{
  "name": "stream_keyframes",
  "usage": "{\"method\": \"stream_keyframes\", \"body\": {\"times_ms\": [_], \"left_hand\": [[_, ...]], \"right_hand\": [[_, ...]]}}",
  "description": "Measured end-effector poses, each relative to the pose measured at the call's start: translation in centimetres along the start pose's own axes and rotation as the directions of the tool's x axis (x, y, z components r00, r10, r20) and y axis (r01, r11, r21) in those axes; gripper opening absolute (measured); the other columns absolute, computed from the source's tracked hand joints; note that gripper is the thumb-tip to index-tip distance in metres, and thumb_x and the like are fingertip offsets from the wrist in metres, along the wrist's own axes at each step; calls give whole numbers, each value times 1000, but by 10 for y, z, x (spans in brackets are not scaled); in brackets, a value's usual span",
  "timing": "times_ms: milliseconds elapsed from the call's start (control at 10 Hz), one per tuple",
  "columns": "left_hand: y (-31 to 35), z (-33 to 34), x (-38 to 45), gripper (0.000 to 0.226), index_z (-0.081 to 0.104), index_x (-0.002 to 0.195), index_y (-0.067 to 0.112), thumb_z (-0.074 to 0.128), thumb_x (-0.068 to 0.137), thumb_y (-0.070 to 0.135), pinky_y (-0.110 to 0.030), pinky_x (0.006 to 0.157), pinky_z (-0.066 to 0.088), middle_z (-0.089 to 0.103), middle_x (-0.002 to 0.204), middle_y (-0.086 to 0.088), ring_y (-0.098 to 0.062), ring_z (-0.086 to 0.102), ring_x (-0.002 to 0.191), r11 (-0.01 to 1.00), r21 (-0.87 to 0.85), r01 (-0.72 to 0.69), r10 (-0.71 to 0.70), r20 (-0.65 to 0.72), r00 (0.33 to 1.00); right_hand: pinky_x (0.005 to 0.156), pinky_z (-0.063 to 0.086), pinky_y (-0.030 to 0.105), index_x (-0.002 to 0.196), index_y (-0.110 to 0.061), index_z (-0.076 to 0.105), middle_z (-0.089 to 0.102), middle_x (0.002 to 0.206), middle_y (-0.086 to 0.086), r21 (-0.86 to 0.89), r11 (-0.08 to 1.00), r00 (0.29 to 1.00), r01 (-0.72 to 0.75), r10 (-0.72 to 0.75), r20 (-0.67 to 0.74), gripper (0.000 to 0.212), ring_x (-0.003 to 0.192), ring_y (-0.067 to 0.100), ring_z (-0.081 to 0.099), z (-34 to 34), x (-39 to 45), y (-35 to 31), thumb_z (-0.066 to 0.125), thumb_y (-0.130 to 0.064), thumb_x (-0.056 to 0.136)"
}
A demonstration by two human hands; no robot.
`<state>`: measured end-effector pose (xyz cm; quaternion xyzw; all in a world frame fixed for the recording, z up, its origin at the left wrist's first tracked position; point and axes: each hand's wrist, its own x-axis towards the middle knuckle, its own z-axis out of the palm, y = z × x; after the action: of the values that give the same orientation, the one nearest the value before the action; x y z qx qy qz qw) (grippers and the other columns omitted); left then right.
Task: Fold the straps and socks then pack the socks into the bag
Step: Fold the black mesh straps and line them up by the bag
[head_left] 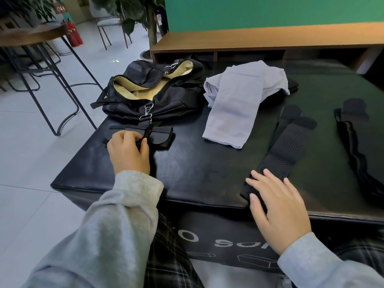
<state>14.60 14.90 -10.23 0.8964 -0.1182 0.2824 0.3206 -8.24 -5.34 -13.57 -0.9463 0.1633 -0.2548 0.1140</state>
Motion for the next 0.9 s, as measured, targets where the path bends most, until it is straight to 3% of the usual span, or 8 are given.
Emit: {"method": "stream_keyframes", "body": {"times_ms": [400, 500, 600, 700, 800, 900], "left_hand": [[1, 5, 0, 20, 57, 104, 4, 55, 91, 20, -36, 95, 33, 52, 114, -13, -29, 38, 116, 989, 38, 142, -144, 69, 987], [1, 6, -3, 24, 58, 106, 2, 56, 90, 19, -42, 109, 25, 54, 119, -15, -32, 30, 132, 994, 66, 92, -96, 66, 993], [5, 6, -10, 23, 58, 105, 0, 58, 88, 14, -44, 113, 19, 53, 124, -16, -34, 28, 135, 1000, 18, 11, -12, 52, 999], [14, 7, -23, 23, 59, 101, 0, 55, 87, 17, -32, 110, 18, 55, 121, -16, -35, 33, 131, 994, -68, -81, 84, 46, 995], [31, 10, -43, 31, 58, 99, 0, 46, 85, 25, -23, 109, 12, 57, 118, -17, -37, 36, 128, 978, -161, -134, 149, 87, 985], [57, 17, -73, 29, 54, 100, 4, 45, 84, 26, -34, 108, 22, 56, 118, -18, -35, 35, 127, 954, -234, -187, 226, 153, 962]], "right_hand": [[108, 21, 35, 111, -23, 66, 60, 126, -8, -20, 1000, 1000, 6, -6, 20, 42, 127, 12, 40, -1, 0, 0, 33, -35, 89], [108, 20, 35, 112, -23, 67, 60, 126, -8, -16, 1000, 1000, 8, -8, 15, 42, 127, 12, 40, -1, 0, 0, 33, -35, 89], [108, 21, 35, 111, -22, 66, 61, 125, -7, -6, 1000, 1000, 3, -3, 1, 42, 127, 12, 39, -1, 0, 0, 33, -34, 88], [108, 22, 34, 112, -20, 65, 60, 127, -5, 3, 1000, 999, -22, 22, -23, 43, 129, 14, 39, 0, -1, -1, 34, -35, 87], [106, 33, 39, 115, -13, 62, 56, 132, 3, 1, 986, 984, -168, 168, -58, 50, 133, 26, 39, 1, 0, -6, 34, -39, 83], [100, 39, 43, 114, -8, 62, 57, 129, 8, -49, 976, 975, -214, 211, -68, 53, 126, 31, 47, 2, 0, -8, 34, -39, 81]]}}
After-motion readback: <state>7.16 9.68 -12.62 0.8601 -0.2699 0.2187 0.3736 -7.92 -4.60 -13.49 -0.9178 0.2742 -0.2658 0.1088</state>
